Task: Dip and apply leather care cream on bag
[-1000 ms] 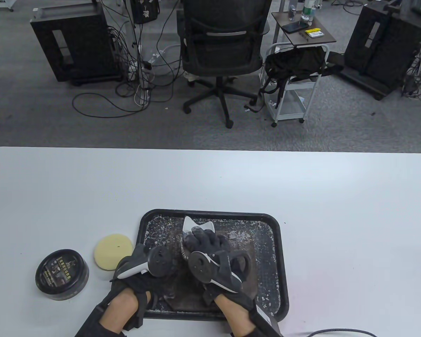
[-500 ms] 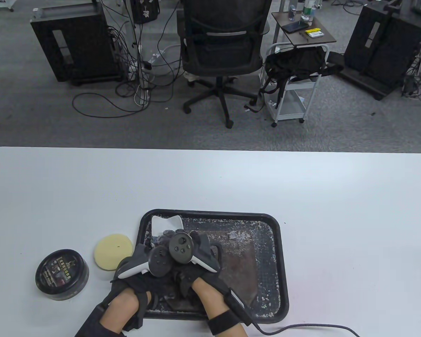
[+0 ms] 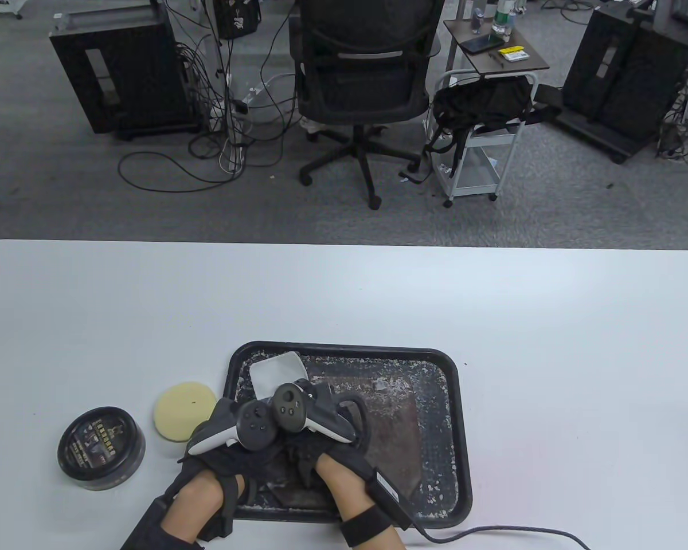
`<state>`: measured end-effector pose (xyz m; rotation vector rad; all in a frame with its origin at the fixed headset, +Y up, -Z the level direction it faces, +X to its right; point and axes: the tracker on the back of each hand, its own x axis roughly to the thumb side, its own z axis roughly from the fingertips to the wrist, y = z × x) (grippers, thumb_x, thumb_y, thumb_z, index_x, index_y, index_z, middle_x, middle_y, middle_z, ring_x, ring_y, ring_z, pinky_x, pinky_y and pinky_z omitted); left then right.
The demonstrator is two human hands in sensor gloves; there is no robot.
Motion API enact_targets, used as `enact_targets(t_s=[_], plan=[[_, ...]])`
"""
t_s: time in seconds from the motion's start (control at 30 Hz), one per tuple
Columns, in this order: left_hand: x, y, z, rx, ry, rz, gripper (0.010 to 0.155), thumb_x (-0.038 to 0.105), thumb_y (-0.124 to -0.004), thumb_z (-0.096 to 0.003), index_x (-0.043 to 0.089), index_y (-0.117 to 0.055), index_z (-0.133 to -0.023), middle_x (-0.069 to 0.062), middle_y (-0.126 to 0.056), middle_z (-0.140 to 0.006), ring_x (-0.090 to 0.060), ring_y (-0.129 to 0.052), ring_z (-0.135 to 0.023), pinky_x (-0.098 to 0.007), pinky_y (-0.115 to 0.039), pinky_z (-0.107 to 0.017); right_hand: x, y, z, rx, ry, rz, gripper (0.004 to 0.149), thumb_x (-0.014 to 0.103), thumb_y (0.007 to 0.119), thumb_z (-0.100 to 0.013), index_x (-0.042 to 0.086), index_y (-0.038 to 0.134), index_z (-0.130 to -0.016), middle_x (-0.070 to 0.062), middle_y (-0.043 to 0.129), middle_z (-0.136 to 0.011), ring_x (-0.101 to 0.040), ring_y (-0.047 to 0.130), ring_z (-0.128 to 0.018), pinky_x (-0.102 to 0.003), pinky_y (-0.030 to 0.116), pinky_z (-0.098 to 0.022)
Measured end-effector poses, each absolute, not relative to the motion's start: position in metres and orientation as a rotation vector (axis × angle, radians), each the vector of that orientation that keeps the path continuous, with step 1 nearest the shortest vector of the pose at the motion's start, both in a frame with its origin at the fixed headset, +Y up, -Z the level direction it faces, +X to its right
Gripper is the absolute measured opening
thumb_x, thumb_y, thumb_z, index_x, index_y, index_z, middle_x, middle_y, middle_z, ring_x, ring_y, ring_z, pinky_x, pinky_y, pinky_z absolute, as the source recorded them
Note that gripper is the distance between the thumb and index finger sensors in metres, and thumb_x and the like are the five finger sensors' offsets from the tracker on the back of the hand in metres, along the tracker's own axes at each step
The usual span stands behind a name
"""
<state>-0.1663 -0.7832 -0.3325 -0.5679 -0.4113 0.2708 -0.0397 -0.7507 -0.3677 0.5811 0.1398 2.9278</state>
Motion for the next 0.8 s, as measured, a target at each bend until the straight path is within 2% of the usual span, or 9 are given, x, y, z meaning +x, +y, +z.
enact_targets(t_s=[0.5, 0.8], plan=[[-0.168, -0.785, -0.332, -0.576, -0.405, 0.291, 0.077, 0.048, -0.082, -0.0384, 0.028, -0.041, -0.1, 0.003, -0.029, -0.107, -0.029, -0.03, -0.102, -0.054, -0.034, -0.073, -0.011, -0.747, -0.368, 0.438, 0.128, 3.056, 0.051, 0.018, 0.074, -0.044, 0.034, 0.081, -0.092, 0.0, 0.074, -0.105, -0.03, 0.07, -0.1, -0.059, 0.061, -0.071], [-0.17, -0.786, -0.332, -0.579, -0.401, 0.308, 0.077, 0.048, -0.081, -0.0386, 0.028, -0.04, -0.1, 0.004, -0.027, -0.107, -0.028, -0.028, -0.102, -0.054, -0.032, -0.073, 0.026, -0.747, -0.37, 0.281, 0.165, 3.136, 0.052, 0.018, 0.074, -0.044, 0.034, 0.081, -0.093, -0.001, 0.074, -0.105, -0.031, 0.072, -0.099, -0.059, 0.06, -0.071]])
